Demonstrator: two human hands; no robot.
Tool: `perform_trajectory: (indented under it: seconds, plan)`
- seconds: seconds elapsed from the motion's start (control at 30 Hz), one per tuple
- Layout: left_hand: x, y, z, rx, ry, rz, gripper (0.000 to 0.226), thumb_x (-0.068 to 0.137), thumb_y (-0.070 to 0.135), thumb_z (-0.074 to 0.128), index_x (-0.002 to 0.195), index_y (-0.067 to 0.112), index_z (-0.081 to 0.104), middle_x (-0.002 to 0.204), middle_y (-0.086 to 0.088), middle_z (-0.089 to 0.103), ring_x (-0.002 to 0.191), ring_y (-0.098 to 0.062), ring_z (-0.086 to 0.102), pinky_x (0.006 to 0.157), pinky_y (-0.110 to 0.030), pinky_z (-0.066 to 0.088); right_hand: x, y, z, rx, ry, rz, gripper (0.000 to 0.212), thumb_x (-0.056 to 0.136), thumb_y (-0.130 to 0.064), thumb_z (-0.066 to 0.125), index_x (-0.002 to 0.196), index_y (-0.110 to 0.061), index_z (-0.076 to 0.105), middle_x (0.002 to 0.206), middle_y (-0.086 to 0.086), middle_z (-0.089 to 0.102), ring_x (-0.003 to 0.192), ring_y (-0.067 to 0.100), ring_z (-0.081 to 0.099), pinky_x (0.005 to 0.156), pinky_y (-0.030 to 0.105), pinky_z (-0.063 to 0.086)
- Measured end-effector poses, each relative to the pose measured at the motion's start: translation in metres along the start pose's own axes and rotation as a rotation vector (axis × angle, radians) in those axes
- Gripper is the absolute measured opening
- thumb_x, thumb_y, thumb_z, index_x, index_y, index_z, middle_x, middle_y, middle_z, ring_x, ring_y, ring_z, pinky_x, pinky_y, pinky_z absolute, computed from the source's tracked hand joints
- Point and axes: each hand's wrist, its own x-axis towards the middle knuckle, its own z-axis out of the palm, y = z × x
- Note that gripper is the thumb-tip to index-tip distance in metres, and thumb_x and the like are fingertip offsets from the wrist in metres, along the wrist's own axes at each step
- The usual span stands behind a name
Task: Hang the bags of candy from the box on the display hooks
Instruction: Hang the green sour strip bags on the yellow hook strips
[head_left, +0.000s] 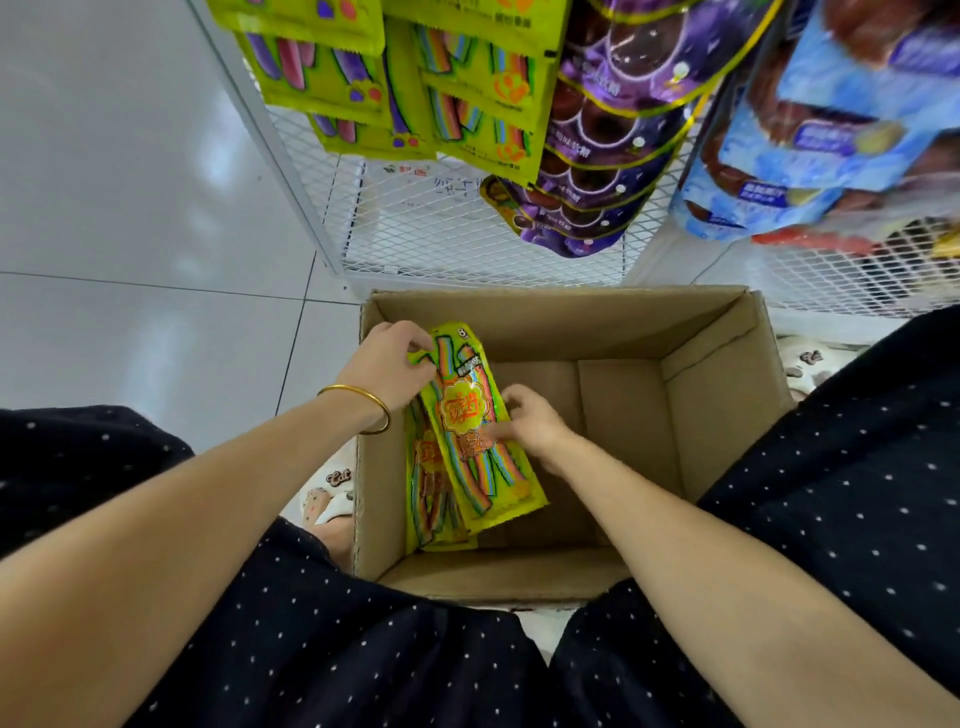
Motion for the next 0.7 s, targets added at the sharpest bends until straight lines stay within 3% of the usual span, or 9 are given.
perform_trajectory:
  seconds: [0.13, 0.2, 0.23, 0.3, 0.4, 0.47, 0.57, 0.63, 0.7]
  plan:
    - [0.000, 0.000, -0.003, -0.136, 0.038, -0.084, 0.052, 0.069, 0.031, 0.069, 0.113, 0.007, 0.055, 0.113, -0.012, 0.059, 0.107, -0.029, 0.056, 0.091, -0.041, 0.047, -0.025, -0.030, -0.029, 0.123, -0.102, -0.094, 0.028, 0.078, 0.011, 0.062, 0.099, -0.007, 0.059, 0.101, 0.017, 0.067, 0.081, 0.023, 0.064, 0.081, 0.038, 0.053]
    - [-0.004, 0.011, -0.006, -0.248, 0.053, -0.139, 0.067, 0.067, 0.033, 0.076, 0.121, 0.005, 0.048, 0.115, -0.012, 0.058, 0.104, -0.026, 0.057, 0.086, -0.041, 0.050, -0.038, -0.046, -0.041, 0.190, -0.120, -0.147, 0.026, 0.080, 0.010, 0.060, 0.101, -0.006, 0.059, 0.097, 0.013, 0.069, 0.082, 0.020, 0.066, 0.080, 0.034, 0.054]
    - [-0.006, 0.018, -0.009, -0.335, 0.044, -0.148, 0.062, 0.069, 0.031, 0.078, 0.118, 0.005, 0.049, 0.113, -0.014, 0.060, 0.099, -0.024, 0.058, 0.080, -0.039, 0.051, -0.046, -0.054, -0.046, 0.206, -0.129, -0.168, 0.027, 0.081, 0.010, 0.059, 0.104, -0.004, 0.058, 0.095, 0.010, 0.068, 0.082, 0.018, 0.066, 0.078, 0.031, 0.054]
    - [-0.017, 0.041, -0.017, -0.461, 0.044, -0.080, 0.019, 0.079, 0.016, 0.072, 0.091, 0.012, 0.058, 0.095, -0.014, 0.066, 0.087, -0.020, 0.057, 0.066, -0.030, 0.047, -0.061, -0.071, -0.054, 0.169, -0.123, -0.214, 0.032, 0.082, 0.010, 0.058, 0.113, 0.003, 0.054, 0.101, 0.015, 0.066, 0.087, 0.022, 0.064, 0.086, 0.034, 0.051]
    - [-0.033, 0.070, -0.035, -0.484, 0.083, 0.056, 0.007, 0.083, 0.007, 0.065, 0.082, 0.011, 0.060, 0.082, -0.010, 0.061, 0.081, -0.019, 0.053, 0.057, -0.023, 0.043, -0.090, -0.101, -0.062, 0.123, 0.027, -0.375, 0.026, 0.084, 0.000, 0.062, 0.108, -0.006, 0.055, 0.112, 0.016, 0.063, 0.101, 0.025, 0.061, 0.093, 0.039, 0.048]
    - [-0.047, 0.086, -0.051, -0.470, 0.081, 0.131, 0.016, 0.083, 0.010, 0.066, 0.097, 0.003, 0.062, 0.089, -0.016, 0.063, 0.079, -0.021, 0.054, 0.057, -0.024, 0.044, -0.116, -0.126, -0.064, 0.162, 0.174, -0.538, 0.026, 0.084, -0.004, 0.064, 0.097, -0.018, 0.046, 0.102, 0.006, 0.062, 0.096, 0.015, 0.060, 0.084, 0.031, 0.051]
    - [-0.068, 0.109, -0.081, -0.431, 0.065, 0.226, 0.026, 0.083, 0.016, 0.067, 0.102, -0.001, 0.061, 0.100, -0.024, 0.067, 0.082, -0.026, 0.060, 0.070, -0.035, 0.051, -0.161, -0.157, -0.065, 0.120, 0.354, -0.798, 0.042, 0.082, 0.003, 0.065, 0.085, -0.021, 0.030, 0.081, -0.003, 0.044, 0.064, -0.005, 0.049, 0.058, 0.015, 0.043]
    - [-0.084, 0.129, -0.106, -0.408, 0.082, 0.297, 0.032, 0.083, 0.019, 0.067, 0.102, -0.005, 0.059, 0.103, -0.029, 0.064, 0.080, -0.024, 0.059, 0.070, -0.036, 0.052, -0.190, -0.178, -0.064, -0.035, 0.462, -0.935, 0.043, 0.082, -0.001, 0.066, 0.082, -0.024, 0.030, 0.075, -0.007, 0.035, 0.058, -0.003, 0.039, 0.056, 0.014, 0.036]
    - [-0.099, 0.150, -0.134, -0.384, 0.106, 0.360, 0.031, 0.082, 0.021, 0.068, 0.098, -0.005, 0.060, 0.097, -0.031, 0.064, 0.079, -0.028, 0.061, 0.072, -0.037, 0.054, -0.217, -0.205, -0.067, -0.167, 0.510, -1.037, 0.031, 0.083, -0.006, 0.066, 0.085, -0.025, 0.041, 0.075, -0.013, 0.041, 0.069, -0.005, 0.045, 0.065, 0.012, 0.036]
